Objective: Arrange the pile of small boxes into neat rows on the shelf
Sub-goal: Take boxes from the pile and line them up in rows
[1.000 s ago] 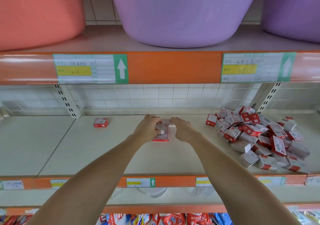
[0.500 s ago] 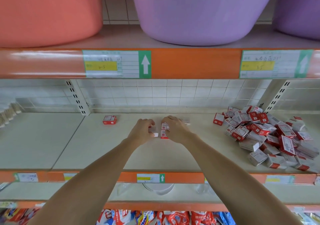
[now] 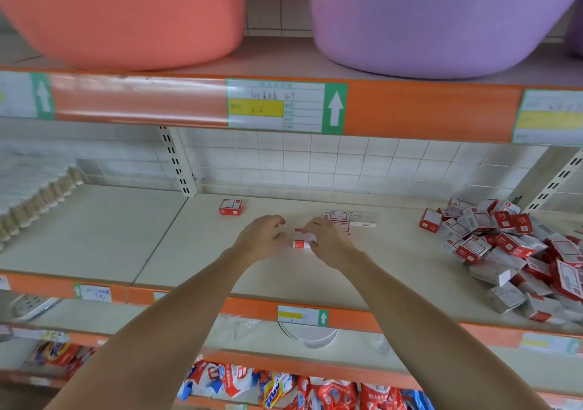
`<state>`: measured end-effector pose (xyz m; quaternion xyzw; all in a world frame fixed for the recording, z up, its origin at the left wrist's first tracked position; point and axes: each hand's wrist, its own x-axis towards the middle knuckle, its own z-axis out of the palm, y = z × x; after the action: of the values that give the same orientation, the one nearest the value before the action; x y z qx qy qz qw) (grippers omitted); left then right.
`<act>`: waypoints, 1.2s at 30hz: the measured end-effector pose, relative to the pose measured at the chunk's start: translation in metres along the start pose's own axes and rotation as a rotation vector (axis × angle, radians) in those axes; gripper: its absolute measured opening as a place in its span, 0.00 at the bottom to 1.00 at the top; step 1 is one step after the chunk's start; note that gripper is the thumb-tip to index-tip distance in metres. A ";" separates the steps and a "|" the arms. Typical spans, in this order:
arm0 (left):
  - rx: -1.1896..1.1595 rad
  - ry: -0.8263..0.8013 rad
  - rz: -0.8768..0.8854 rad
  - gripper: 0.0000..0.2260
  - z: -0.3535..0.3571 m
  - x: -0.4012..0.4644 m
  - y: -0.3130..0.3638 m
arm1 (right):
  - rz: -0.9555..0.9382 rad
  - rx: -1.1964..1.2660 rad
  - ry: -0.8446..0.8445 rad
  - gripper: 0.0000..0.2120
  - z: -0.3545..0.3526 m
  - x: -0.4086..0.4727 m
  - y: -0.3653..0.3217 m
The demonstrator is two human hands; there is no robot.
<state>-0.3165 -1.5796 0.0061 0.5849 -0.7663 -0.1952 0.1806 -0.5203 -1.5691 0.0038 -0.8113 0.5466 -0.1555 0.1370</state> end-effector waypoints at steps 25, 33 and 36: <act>0.243 0.088 -0.085 0.18 -0.037 -0.010 -0.074 | 0.006 -0.077 0.125 0.13 0.057 0.067 -0.062; 0.231 0.080 -0.043 0.12 -0.050 0.002 -0.097 | 0.063 -0.098 0.160 0.14 0.068 0.100 -0.071; 0.215 0.085 -0.008 0.12 -0.055 0.006 -0.102 | 0.063 -0.097 0.145 0.16 0.067 0.108 -0.071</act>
<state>-0.2058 -1.6146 0.0018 0.6116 -0.7721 -0.0877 0.1486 -0.3949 -1.6400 -0.0189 -0.7860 0.5872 -0.1830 0.0625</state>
